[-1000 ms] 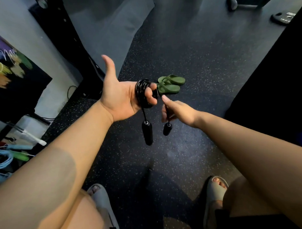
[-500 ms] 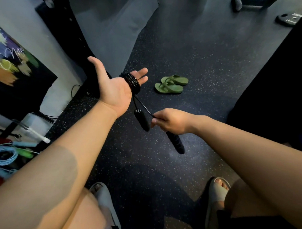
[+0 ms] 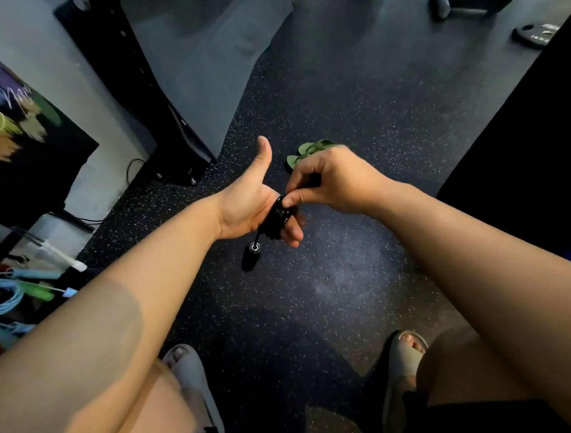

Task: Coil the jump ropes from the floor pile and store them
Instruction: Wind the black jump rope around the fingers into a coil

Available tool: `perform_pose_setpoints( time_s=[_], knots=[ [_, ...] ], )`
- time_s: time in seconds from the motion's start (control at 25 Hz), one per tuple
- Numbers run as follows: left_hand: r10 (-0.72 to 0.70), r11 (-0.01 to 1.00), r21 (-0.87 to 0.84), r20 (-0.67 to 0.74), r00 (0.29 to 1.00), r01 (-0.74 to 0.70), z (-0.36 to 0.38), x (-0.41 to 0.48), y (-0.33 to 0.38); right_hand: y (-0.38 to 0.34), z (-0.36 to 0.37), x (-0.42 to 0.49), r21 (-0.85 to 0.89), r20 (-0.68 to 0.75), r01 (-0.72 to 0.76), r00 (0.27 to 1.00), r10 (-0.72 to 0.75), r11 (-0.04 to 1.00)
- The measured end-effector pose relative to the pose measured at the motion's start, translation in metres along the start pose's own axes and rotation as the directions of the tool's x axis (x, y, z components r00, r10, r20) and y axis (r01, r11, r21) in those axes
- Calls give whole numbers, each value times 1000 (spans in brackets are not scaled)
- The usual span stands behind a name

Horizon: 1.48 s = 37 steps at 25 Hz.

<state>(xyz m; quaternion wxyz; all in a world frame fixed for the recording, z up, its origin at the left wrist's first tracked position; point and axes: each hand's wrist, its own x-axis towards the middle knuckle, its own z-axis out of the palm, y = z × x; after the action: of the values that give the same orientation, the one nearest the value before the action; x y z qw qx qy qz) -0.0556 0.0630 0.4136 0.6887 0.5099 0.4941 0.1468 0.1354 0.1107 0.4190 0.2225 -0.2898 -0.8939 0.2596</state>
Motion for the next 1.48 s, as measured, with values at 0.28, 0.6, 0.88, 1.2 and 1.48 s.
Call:
perform_pose_setpoints(
  time_s=[0.28,0.6,0.88,1.2,1.48],
  knots=[
    [89,982,-173,72,993,-76,4,-4,14,7,13,-6,466,28,-152,987,157,872],
    [109,987,-91,-197,974,-129,5,-6,14,7,24,-4,772,145,-246,966,215,586],
    [175,978,38,-675,717,-204,-1,-11,14,-11,38,19,710,-78,-130,962,260,692],
    [134,991,65,-595,793,-119,-52,-75,-8,-53,68,55,247,19,-74,997,72,966],
    [159,944,-183,-476,865,-274,-116,-178,-89,-110,162,101,615,79,-153,988,132,773]
  ],
)
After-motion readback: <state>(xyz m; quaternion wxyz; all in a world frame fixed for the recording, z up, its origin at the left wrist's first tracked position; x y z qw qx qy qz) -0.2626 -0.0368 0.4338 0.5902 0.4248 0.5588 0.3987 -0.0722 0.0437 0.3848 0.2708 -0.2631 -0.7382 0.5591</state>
